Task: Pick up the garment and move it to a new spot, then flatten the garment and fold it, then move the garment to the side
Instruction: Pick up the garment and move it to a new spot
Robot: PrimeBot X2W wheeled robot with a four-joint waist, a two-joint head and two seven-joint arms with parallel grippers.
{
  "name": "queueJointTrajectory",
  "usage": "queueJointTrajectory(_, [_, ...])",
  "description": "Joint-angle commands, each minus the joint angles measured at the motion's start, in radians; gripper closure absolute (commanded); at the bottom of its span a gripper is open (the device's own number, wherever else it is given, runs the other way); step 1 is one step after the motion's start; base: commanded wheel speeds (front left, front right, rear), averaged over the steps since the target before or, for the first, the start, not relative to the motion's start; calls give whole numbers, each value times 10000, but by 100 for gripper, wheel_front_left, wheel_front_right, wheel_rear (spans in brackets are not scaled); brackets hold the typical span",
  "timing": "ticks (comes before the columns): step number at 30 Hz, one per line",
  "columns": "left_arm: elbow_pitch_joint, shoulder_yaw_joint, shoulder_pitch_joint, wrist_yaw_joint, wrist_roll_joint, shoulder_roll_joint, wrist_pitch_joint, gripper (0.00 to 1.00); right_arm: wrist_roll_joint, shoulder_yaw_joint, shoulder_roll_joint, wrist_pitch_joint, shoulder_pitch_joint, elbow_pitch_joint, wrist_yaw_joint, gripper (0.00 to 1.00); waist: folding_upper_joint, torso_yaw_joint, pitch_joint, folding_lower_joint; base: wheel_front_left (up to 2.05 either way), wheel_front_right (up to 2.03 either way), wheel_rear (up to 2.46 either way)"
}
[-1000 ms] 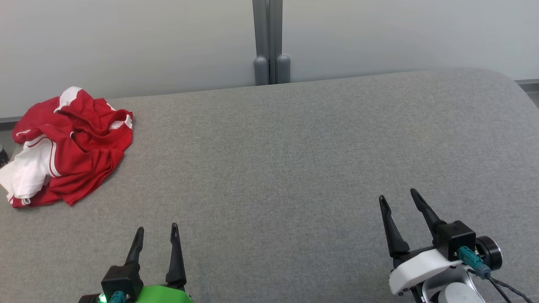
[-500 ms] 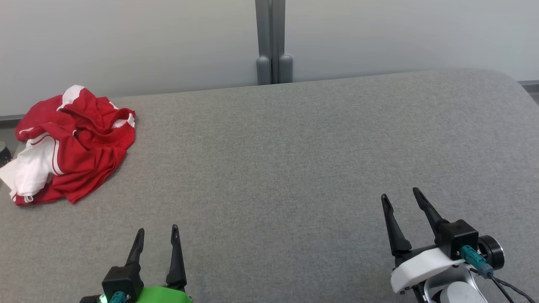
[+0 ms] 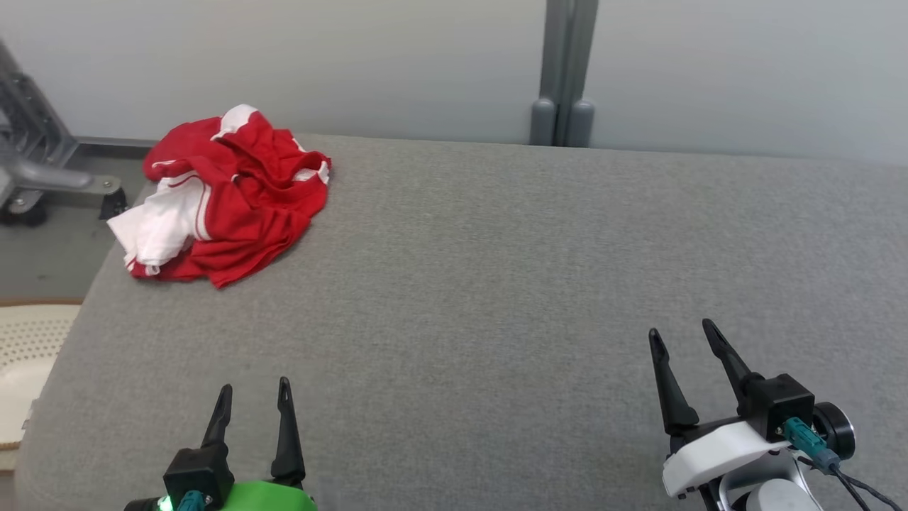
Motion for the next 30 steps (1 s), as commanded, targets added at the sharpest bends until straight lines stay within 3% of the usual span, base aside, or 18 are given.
queueJointTrajectory(1, [6,89,33,-16,159,61,-38,0,91,39,-28,-33,160,-4,1,0,0,1481,-186,-1,0,0,0])
queueJointTrajectory(9, [-47,442,275,-140,341,58,-37,0,340,288,-30,-32,162,64,1,0,0,2965,-299,-1,0,0,0])
queueJointTrajectory(19, [-440,773,472,5,225,53,-24,0,314,788,-36,-32,-268,227,-1,0,0,3149,-90,-1,0,0,0])
queueJointTrajectory(30, [-372,632,511,-3,-27,55,-24,0,126,620,-36,-32,-19,46,-1,0,0,3090,-28,-1,0,0,0])
